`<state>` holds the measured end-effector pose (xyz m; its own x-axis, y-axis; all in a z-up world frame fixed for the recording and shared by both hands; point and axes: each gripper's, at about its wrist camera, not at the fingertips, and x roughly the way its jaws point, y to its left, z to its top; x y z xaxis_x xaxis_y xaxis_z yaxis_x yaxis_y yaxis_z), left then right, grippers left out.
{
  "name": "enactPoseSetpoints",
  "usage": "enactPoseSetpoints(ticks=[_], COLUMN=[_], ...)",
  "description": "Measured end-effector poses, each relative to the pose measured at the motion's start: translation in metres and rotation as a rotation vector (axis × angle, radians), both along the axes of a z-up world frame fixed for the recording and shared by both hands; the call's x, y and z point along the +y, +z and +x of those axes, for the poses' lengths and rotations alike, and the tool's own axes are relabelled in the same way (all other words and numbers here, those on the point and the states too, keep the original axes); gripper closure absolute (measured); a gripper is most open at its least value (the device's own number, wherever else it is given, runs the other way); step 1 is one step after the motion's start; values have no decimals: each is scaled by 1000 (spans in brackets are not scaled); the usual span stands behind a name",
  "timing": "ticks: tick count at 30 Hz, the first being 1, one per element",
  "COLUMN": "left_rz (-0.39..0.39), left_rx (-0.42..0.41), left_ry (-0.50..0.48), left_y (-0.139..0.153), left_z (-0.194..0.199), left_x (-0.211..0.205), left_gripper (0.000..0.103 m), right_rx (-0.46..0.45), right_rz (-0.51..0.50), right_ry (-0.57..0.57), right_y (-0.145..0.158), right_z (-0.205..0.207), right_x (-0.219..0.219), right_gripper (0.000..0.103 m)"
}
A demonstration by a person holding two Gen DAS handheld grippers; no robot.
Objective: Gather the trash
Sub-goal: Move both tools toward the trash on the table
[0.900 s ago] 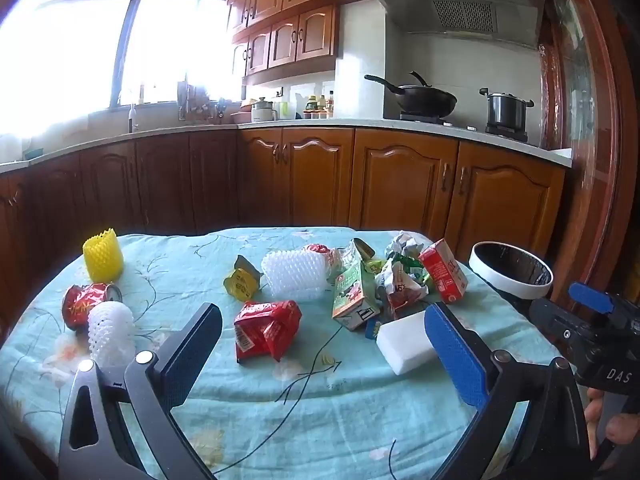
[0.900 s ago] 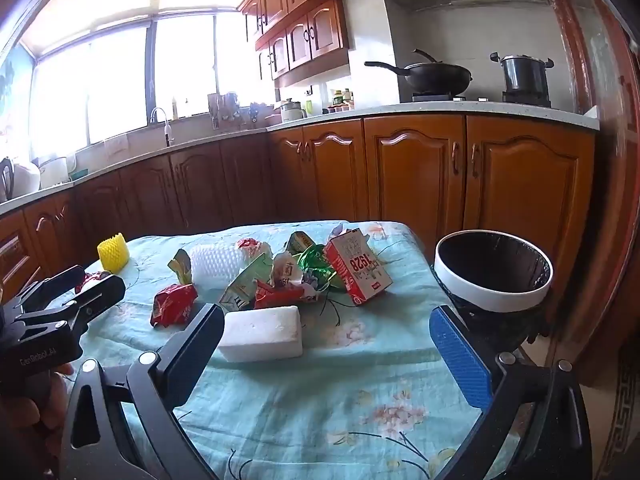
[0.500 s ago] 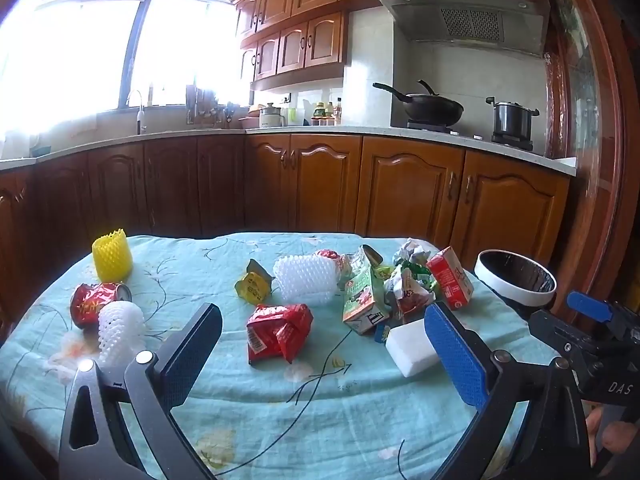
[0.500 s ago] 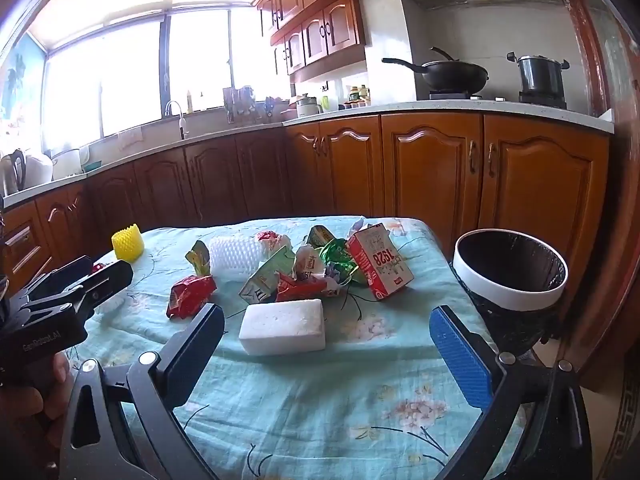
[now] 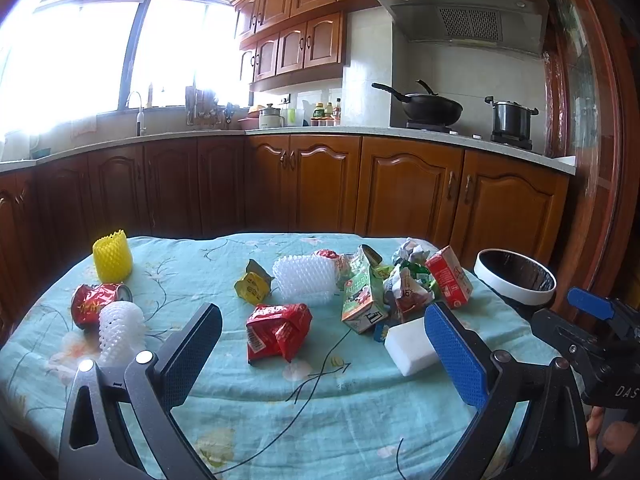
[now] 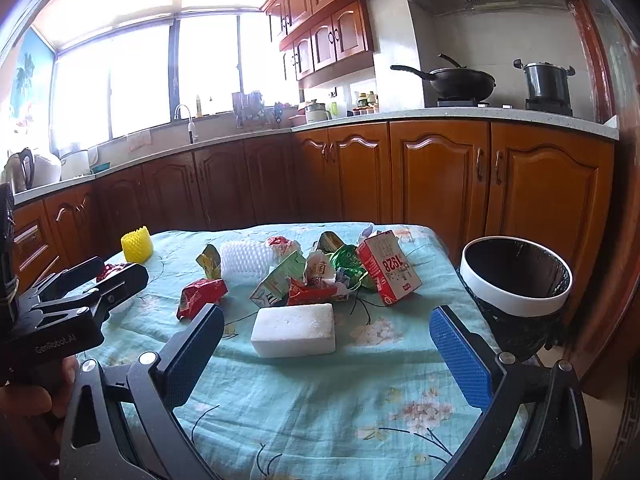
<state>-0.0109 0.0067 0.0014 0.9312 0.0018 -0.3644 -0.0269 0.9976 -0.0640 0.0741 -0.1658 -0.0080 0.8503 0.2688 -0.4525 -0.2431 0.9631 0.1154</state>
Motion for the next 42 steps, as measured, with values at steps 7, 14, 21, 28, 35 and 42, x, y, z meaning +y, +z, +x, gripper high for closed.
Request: enactPoseSetpoints(ticks=[7,14,21,28,35,42], left_rz=[-6,-5,-7,-8,-11,-11], left_rx=[-3,-1,6,12,18,29], left_ry=[-2,-3,0,2,4,7], left_y=[0,-1,-3,-5,-7,-10], left_z=[-2,-3,-1,3,6,11], left_x=[4,4,5,5,6,7], left_gripper=[1,1,1,1,1,1], right_rx=[-3,2,5,23,29,51], right_rz=[2,4,4,3,4,6], right_ry=[6,7,7,5,8,7], right_y=[1,0,0,-3,-5,-8], right_z=[-1,-1,0,4,6,13], right_x=[1,1,1,0,1,1], right_gripper=[0,0,0,0,0,1])
